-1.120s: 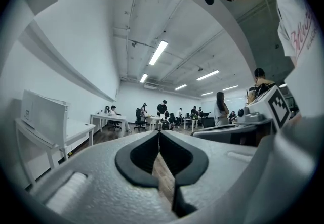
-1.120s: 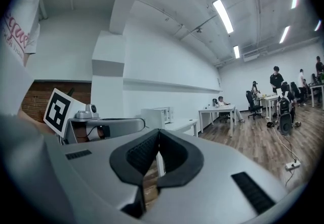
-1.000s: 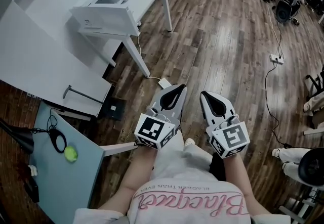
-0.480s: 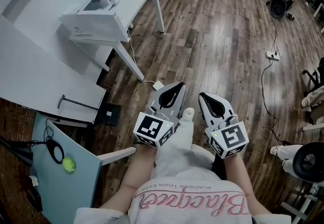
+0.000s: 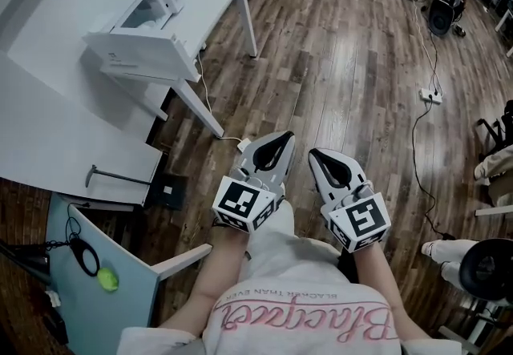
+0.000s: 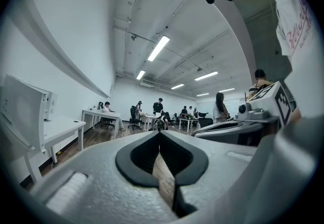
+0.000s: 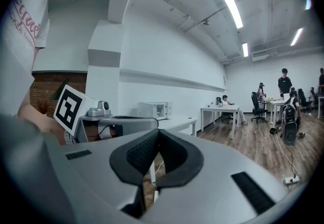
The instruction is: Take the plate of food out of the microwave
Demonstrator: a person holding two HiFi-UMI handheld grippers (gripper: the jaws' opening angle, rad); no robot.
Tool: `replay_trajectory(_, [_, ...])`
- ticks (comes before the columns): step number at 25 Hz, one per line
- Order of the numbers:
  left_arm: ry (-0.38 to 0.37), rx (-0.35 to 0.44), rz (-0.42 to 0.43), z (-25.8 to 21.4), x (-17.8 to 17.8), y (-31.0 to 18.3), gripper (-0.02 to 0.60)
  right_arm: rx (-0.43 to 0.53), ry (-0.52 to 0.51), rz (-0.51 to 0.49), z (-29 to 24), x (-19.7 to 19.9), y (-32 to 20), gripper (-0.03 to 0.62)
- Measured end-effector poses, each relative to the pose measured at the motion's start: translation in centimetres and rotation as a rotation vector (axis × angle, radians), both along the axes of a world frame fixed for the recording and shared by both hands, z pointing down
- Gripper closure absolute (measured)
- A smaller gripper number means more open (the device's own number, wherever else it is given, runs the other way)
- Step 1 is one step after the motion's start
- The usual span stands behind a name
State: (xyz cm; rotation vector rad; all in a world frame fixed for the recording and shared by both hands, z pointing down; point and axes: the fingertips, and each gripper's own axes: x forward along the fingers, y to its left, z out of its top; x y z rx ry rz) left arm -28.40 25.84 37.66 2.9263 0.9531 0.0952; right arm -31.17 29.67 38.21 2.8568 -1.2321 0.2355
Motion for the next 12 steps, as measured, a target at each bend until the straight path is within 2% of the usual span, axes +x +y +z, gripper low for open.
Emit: replay_trajectory(12, [0.049,0.065,0.024,-1.3,9.1,-1.7,0.577,0.001,0.025,0.002,-1.1,10.4,-3.7,0.582])
